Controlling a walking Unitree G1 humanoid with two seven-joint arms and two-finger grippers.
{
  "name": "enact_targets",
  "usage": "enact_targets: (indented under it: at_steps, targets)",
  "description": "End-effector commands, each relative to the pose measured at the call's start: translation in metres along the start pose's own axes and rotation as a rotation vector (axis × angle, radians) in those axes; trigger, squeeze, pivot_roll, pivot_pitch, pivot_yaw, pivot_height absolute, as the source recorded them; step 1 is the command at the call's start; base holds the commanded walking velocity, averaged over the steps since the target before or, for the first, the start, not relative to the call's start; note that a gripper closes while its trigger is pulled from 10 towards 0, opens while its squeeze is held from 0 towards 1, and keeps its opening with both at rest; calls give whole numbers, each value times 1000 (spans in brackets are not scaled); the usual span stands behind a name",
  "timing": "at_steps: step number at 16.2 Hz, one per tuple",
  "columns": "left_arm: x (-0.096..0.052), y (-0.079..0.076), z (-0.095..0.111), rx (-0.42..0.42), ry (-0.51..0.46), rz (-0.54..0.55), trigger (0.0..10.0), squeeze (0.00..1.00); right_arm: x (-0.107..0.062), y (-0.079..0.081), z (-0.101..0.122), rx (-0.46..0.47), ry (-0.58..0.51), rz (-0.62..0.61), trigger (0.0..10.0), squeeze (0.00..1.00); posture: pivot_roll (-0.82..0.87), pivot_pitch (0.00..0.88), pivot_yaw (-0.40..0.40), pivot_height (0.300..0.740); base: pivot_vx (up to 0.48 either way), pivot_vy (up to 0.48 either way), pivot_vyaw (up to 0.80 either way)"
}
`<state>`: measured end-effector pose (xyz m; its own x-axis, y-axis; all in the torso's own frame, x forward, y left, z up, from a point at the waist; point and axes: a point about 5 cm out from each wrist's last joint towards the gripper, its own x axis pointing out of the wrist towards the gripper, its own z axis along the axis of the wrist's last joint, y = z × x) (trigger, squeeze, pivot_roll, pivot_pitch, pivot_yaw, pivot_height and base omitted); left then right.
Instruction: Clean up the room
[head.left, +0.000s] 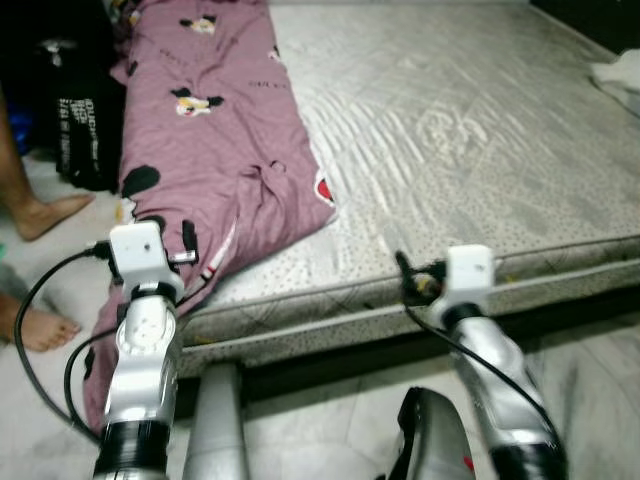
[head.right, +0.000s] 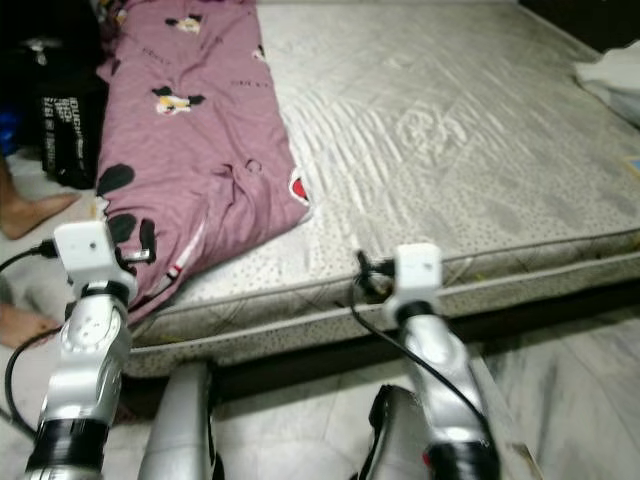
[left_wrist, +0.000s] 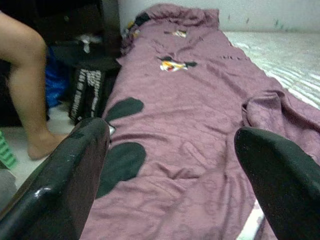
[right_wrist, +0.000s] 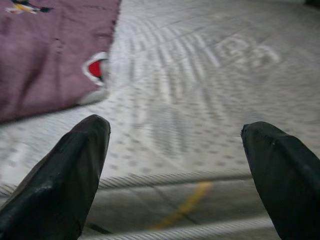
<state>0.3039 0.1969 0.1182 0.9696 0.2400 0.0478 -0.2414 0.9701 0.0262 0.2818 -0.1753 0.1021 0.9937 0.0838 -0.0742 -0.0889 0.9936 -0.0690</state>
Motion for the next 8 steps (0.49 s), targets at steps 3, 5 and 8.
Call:
enact_targets:
  at_steps: [3,5,8]
  targets:
    - [12,-10,-11,-6,61,-11,10000,0,-19,-31,-1,-53,27,-75,10000,0,-94,125,-62,506,0,0,0]
    - [28,-20,-16,-38,101,-2,10000,0,-41,-53,-3,-112,66,-123,10000,0,-144,149,-52,506,0,0,0]
    - [30,-15,-26,-44,153,93,10000,0,-52,-65,0,-144,79,-159,10000,0,-172,158,-51,506,0,0,0]
